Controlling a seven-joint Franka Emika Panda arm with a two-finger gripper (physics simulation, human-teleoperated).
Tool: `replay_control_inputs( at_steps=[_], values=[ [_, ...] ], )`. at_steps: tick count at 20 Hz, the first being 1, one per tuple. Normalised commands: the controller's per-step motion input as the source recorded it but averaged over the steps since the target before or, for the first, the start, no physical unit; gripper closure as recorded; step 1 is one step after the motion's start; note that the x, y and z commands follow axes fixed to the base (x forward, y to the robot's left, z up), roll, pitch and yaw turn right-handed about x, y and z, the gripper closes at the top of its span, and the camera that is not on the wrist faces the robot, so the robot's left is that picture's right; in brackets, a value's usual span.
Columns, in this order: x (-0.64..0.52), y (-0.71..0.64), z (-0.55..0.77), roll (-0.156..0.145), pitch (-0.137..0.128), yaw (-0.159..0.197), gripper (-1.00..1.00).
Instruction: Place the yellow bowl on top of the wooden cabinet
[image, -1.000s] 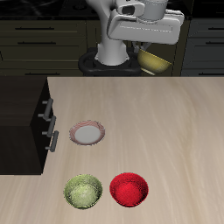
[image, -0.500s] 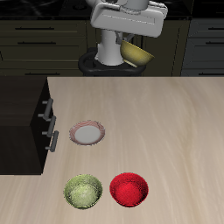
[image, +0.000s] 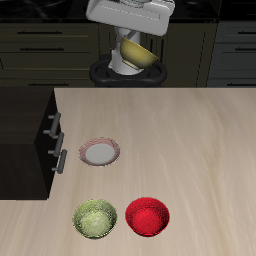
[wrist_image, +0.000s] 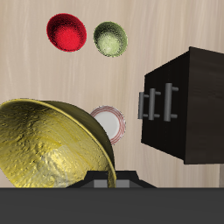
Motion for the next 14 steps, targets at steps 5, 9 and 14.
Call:
replay_control_inputs(
  at_steps=[5,9,14],
  values=[
    [0.01,-0.47,-0.02,-0.065,0.001,0.025,1.0],
    [0.04,-0.15,-0.02,-0.003,-0.023,0.03,1.0],
    [0.06,-0.22,-0.06,0.07,0.034,0.002,1.0]
  ],
)
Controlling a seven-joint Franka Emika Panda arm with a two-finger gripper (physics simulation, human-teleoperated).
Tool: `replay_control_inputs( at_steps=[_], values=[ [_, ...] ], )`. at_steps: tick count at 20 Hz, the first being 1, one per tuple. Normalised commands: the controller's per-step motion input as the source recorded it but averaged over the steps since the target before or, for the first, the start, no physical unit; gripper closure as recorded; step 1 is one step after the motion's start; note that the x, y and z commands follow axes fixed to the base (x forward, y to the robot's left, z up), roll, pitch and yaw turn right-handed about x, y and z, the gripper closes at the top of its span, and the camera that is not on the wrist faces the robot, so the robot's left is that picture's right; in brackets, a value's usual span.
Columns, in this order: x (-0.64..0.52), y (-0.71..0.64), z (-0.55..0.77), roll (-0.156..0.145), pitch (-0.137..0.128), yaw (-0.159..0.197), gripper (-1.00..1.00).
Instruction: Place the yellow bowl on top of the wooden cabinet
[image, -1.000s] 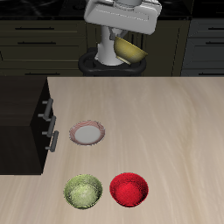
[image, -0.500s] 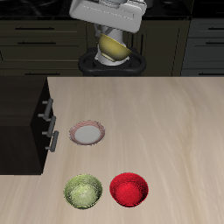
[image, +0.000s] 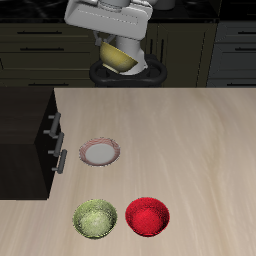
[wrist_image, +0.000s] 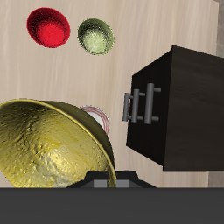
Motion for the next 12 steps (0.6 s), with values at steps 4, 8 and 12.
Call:
replay_control_inputs(
  at_steps=[4,8,12],
  values=[
    [-0.11,-0.5,-0.03,0.025,0.013,-0.077,1.0],
    [-0.12,-0.38,-0.08,0.048,-0.003,0.033,1.0],
    [-0.13,-0.53,0.0,-0.006,0.001,-0.001,1.0]
  ],
)
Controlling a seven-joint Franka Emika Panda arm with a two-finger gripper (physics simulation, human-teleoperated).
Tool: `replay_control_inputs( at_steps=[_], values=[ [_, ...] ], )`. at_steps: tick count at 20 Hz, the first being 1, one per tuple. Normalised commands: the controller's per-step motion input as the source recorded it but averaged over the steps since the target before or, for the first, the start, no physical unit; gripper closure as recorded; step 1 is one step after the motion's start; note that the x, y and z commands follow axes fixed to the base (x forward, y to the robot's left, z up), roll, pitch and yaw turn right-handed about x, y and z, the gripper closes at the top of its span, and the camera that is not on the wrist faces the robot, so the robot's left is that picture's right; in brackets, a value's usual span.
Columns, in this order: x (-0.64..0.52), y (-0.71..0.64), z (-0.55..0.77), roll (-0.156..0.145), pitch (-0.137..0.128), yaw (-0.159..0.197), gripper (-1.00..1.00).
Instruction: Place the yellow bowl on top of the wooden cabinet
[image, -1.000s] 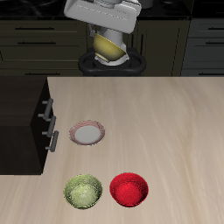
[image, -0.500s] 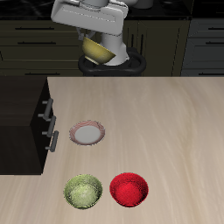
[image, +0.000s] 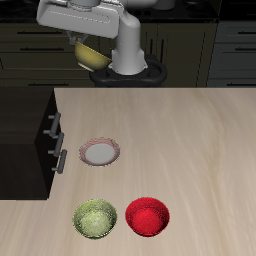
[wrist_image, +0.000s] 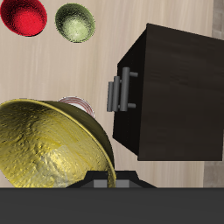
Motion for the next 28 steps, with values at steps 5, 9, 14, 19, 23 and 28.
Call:
replay_control_inputs(
  at_steps=[5,9,14,19,23,28],
  values=[
    [-0.08,-0.46,0.03,-0.036,-0.01,-0.002,1.0],
    [-0.12,-0.56,0.04,-0.083,-0.01,-0.01,1.0],
    [-0.16,-0.58,0.07,-0.068,-0.018,-0.02,1.0],
    [-0.08,-0.24,0.02,-0.007,-0.016,0.013,1.0],
    [-0.06,-0.4,0.13,-0.071,-0.034,-0.038,1.0],
    [0.06,-0.23,0.06,-0.069,-0.023,0.009,1.0]
  ],
)
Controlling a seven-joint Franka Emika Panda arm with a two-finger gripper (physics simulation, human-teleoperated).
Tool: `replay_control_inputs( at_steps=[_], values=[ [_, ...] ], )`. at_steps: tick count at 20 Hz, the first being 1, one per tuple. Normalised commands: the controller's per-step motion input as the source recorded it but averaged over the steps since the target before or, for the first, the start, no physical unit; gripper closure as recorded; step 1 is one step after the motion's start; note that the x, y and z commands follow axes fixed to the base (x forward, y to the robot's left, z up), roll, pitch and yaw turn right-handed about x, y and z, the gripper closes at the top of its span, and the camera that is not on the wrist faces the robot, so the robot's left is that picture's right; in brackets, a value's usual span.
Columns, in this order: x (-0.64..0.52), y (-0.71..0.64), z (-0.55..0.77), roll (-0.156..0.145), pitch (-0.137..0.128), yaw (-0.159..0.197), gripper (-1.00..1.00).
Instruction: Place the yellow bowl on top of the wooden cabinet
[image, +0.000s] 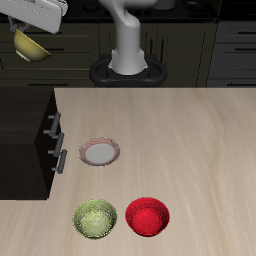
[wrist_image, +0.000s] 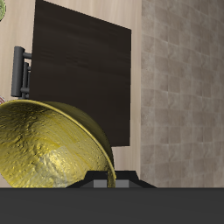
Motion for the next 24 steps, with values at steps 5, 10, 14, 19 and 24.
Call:
replay_control_inputs(
  at_steps=[5,10,14,19,24],
  values=[
    [0.41,-0.16,0.07,-0.026,0.006,0.005,1.0],
    [0.28,-0.06,0.07,-0.014,0.002,-0.004,1.0],
    [0.34,0.04,0.06,0.028,0.008,-0.032,1.0],
    [0.33,0.14,0.01,0.094,0.031,-0.051,1.0],
    [0.19,0.2,-0.04,0.076,0.019,-0.017,1.0]
  ],
)
